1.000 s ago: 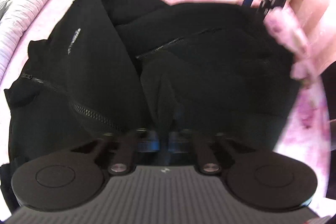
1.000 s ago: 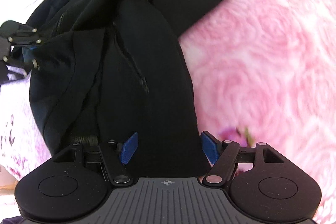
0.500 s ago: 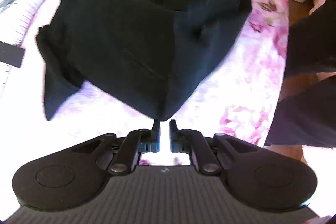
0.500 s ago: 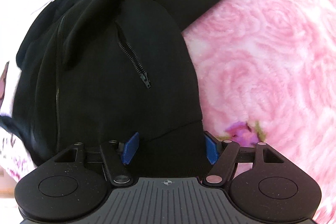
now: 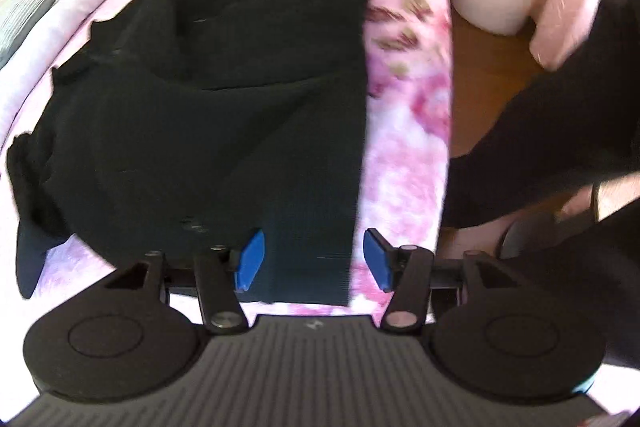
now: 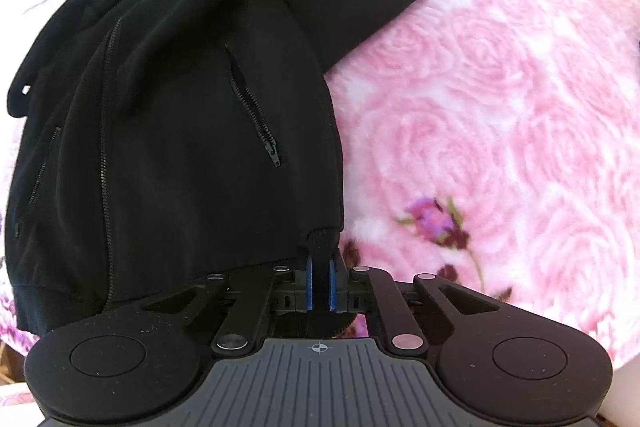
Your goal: Fold clothes
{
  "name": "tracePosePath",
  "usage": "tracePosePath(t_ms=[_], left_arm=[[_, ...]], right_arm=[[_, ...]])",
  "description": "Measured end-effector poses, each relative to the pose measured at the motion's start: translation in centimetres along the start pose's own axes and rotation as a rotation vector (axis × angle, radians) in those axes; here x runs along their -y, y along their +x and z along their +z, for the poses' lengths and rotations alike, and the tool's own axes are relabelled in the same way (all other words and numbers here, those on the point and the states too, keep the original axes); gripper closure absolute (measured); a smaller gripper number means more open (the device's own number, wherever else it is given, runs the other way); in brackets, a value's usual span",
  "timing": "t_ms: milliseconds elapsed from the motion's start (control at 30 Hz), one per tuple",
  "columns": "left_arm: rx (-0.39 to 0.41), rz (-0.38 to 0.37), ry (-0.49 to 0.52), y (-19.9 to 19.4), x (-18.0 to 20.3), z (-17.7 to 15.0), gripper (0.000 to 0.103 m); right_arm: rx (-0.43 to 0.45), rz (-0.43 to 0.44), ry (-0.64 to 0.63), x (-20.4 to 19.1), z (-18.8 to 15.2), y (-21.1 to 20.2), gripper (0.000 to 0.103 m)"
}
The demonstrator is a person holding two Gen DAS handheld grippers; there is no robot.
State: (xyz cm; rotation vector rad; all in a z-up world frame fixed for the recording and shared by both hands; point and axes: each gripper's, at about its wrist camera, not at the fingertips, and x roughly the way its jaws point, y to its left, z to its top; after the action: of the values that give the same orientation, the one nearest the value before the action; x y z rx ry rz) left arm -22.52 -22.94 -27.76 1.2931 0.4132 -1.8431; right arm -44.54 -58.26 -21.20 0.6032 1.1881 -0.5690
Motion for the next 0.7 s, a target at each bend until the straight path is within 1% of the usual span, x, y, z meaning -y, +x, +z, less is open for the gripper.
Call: tracePosePath(t_ms=[100, 167, 200, 233, 267, 300, 333, 367, 433, 500, 567, 633, 700], left_arm=[[-0.019, 0.063, 0.085, 2.5, 2.1, -0.1, 0.053], [-0.051, 0.138, 0.153, 4.5, 3.3, -0.2, 0.057], [-0.067, 0.158, 0.171, 5.2, 3.7, -0.4, 0.063], [-0.081, 0.163, 0.169, 5.6, 3.5, -0.6, 0.071], [-0.094, 0.152, 0.14, 5.7, 3.1, -0.6, 0.079], [-0.107, 0.138, 0.106, 5.8, 2.7, -0.5, 0.095], [-0.122, 0.145, 0.093, 5.4, 2.3, -0.4, 0.097], [-0.123, 0.147, 0.086, 4.6, 2.0, -0.2, 0.097], [-0.11, 0.15, 0.047, 2.1, 1.4, 0.0, 0.098], [-0.095, 0.127, 0.031, -0.8, 1.6, 0.2, 0.098], [-0.087, 0.092, 0.023, -2.7, 2.4, 0.6, 0.098], [-0.098, 0.057, 0.014, -3.1, 3.2, 1.1, 0.098], [-0.118, 0.031, -0.027, -2.3, 3.6, 0.9, 0.098]], right_arm=[[-0.017, 0.013, 0.003, -0.8, 0.2, 1.8, 0.096], [-0.023, 0.017, 0.002, -0.6, 0.2, 3.0, 0.096], [-0.024, 0.027, 0.006, -0.2, 0.3, 3.6, 0.096], [-0.024, 0.044, 0.013, 0.2, 0.3, 4.2, 0.096], [-0.027, 0.062, 0.014, 0.5, 0.4, 4.7, 0.096], [-0.033, 0.074, 0.005, 0.8, 0.6, 4.9, 0.096], [-0.041, 0.08, -0.009, 0.9, 0.7, 4.9, 0.097], [-0.051, 0.085, -0.013, 1.2, 0.4, 4.5, 0.099], [-0.077, 0.092, -0.004, 2.0, -1.1, 3.1, 0.1], [-0.103, 0.098, 0.005, 2.8, -2.7, 1.8, 0.1], [-0.129, 0.104, 0.014, 3.6, -4.2, 0.5, 0.1], [-0.154, 0.111, 0.022, 4.3, -5.8, -0.9, 0.1], [-0.18, 0.117, 0.031, 5.1, -7.3, -2.2, 0.1]])
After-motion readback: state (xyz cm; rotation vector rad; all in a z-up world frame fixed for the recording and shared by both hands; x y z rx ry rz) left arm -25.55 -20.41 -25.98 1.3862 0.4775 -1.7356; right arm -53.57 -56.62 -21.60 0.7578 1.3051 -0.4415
